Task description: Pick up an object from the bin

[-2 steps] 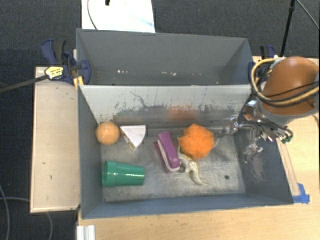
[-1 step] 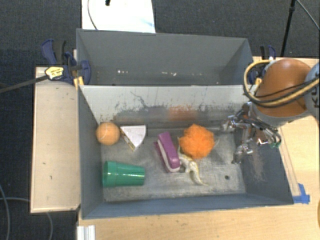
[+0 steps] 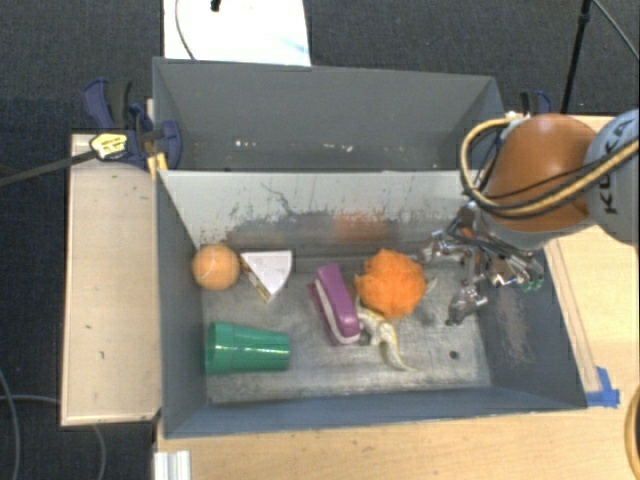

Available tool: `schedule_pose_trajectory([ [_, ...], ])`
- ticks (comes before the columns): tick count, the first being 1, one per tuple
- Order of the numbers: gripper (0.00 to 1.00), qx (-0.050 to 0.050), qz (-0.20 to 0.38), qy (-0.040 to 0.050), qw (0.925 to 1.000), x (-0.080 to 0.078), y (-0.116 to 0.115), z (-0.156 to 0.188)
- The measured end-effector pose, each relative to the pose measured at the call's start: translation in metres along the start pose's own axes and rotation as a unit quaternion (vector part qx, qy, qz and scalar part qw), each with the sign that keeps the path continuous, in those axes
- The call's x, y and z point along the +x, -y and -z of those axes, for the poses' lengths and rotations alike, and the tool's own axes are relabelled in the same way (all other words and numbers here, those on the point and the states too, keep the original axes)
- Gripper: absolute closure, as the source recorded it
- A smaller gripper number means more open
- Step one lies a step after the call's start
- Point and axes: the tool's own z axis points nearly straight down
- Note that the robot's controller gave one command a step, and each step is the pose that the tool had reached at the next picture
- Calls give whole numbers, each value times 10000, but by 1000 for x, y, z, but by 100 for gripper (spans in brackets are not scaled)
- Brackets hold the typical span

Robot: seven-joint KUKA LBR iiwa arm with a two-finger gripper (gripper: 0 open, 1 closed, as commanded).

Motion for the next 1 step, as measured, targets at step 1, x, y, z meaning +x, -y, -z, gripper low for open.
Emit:
schedule_pose_trajectory([
  [1,0,1,33,8,10000,-17,-49,13],
])
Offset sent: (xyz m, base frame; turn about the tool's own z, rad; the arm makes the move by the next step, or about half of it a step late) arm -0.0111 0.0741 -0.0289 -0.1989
